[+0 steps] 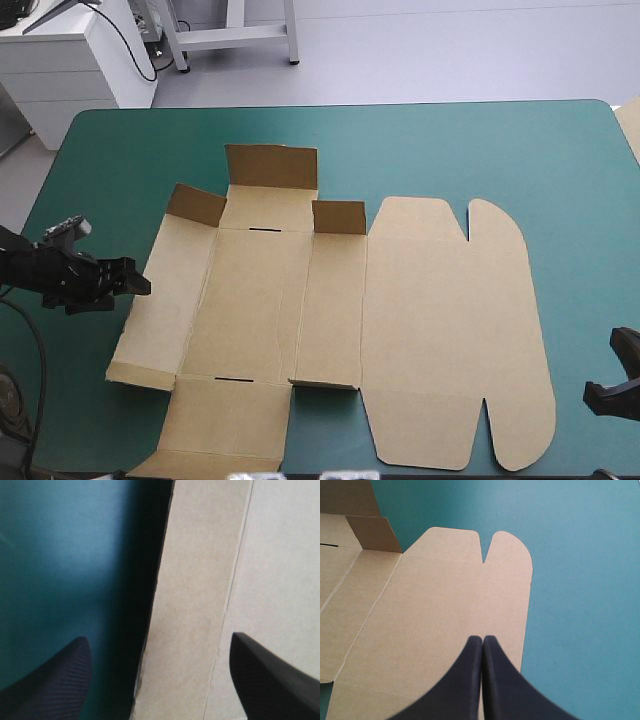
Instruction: Fold the box
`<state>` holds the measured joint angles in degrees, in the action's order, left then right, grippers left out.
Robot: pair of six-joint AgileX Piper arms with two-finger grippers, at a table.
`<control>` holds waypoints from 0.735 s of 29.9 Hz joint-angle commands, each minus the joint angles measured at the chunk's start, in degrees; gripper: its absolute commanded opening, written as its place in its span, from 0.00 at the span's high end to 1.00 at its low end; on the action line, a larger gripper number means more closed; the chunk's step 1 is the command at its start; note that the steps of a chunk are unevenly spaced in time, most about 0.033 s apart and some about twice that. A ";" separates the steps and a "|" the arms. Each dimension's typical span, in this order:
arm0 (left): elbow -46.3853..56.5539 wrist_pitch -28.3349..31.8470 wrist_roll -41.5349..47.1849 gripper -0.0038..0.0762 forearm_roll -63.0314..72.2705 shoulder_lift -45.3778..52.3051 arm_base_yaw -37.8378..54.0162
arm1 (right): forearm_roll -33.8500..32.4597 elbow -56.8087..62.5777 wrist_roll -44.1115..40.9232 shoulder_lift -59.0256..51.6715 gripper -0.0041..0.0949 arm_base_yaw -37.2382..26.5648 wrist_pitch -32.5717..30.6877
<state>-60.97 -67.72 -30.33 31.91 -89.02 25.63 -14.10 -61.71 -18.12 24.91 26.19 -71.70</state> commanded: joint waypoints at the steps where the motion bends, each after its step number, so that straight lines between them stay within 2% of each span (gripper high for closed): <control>1: -0.60 -2.03 0.53 0.26 2.22 -0.38 -2.03 | -1.01 -1.16 0.76 0.82 0.98 -0.04 0.34; 8: -0.50 -6.59 0.29 0.27 2.34 -2.07 -9.79 | -1.26 -0.27 2.02 0.82 0.98 -0.04 0.34; 11: -0.50 -6.59 0.55 0.31 2.24 -2.07 -13.10 | -1.50 -0.29 2.02 0.82 0.98 -0.04 0.34; 17: -0.50 -6.59 4.97 0.48 2.24 -1.85 -15.56 | -1.66 -0.29 2.02 0.82 0.98 -0.04 0.34; 22: -0.50 -6.59 5.67 0.70 2.11 -1.85 -15.45 | -1.66 -0.29 2.02 0.82 0.98 -0.04 0.34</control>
<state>-60.29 -68.63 -25.52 31.73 -93.08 10.45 -14.28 -60.97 -16.63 24.91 26.19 -71.70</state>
